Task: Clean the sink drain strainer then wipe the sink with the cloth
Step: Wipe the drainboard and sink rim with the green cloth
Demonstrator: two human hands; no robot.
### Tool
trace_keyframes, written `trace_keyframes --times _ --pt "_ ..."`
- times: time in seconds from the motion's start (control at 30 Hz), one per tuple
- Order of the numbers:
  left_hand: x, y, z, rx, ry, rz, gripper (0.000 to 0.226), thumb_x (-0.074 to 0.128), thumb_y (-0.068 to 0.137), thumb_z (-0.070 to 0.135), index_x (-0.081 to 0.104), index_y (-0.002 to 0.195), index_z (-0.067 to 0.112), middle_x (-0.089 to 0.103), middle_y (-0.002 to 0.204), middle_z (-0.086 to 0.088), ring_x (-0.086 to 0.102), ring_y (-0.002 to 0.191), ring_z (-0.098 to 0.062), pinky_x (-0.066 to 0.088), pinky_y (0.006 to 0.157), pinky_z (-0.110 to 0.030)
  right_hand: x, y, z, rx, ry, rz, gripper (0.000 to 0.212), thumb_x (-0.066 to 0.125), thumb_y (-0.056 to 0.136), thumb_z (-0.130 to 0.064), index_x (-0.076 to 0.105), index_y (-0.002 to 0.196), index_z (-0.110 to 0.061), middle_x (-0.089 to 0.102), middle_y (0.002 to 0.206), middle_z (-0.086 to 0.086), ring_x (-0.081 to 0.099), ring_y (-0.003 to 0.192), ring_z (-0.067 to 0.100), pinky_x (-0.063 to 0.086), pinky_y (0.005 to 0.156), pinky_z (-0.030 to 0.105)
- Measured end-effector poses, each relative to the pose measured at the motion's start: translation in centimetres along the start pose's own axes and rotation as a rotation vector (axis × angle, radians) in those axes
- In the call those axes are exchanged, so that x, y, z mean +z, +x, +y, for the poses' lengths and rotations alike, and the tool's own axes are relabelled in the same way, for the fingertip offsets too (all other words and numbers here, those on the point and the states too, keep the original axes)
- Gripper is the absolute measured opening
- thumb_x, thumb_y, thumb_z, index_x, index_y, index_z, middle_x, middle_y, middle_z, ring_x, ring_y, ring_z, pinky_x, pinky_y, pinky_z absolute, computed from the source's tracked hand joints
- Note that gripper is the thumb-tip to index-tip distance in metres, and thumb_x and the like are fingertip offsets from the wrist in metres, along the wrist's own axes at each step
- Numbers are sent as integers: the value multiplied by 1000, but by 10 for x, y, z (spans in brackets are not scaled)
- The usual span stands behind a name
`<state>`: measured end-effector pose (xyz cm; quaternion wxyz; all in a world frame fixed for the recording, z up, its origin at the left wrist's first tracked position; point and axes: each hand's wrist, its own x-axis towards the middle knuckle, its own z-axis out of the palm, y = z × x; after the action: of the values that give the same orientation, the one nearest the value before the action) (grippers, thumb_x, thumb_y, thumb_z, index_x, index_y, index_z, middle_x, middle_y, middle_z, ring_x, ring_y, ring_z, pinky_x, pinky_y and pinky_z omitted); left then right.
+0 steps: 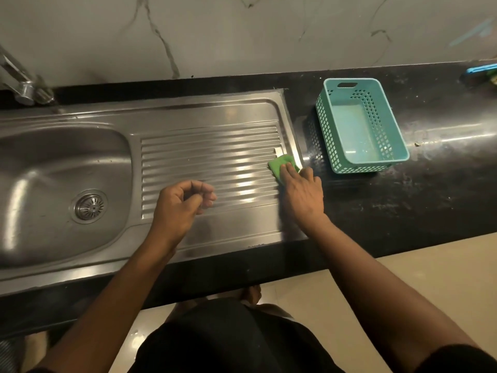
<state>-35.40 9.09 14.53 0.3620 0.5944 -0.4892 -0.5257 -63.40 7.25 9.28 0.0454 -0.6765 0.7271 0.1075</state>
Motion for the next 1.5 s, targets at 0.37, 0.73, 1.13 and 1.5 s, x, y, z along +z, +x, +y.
trace_keyframes --times 0.37,0.73,1.13,1.5 --pt "3 -8 2 -1 13 16 37 48 90 -8 76 97 16 80 92 -5 76 91 -27 56 78 -36 11 -40 17 -58 62 68 47 57 94 -25 50 140 -21 62 142 -1 52 104 29 50 76 43" --pt "-7 -1 6 -2 -3 3 37 48 91 -8 76 95 17 80 91 -4 76 90 -26 56 75 -31 31 -111 -65 -21 268 80 34 61 92 -26 60 125 -28 62 145 -2 54 95 21 48 74 40" --pt "-36 5 2 -10 -19 46 38 47 90 -8 77 95 16 81 91 -6 76 90 -27 55 73 -30 9 -66 -94 -140 710 292 41 66 91 -12 69 131 -21 72 129 2 61 107 30 54 88 51" --pt "-65 2 -5 -14 -28 44 38 48 90 -8 76 95 17 81 91 -7 76 93 -34 56 74 -31 29 -62 -130 -77 341 170 39 49 93 -13 64 127 -20 65 139 5 57 122 31 48 101 42"
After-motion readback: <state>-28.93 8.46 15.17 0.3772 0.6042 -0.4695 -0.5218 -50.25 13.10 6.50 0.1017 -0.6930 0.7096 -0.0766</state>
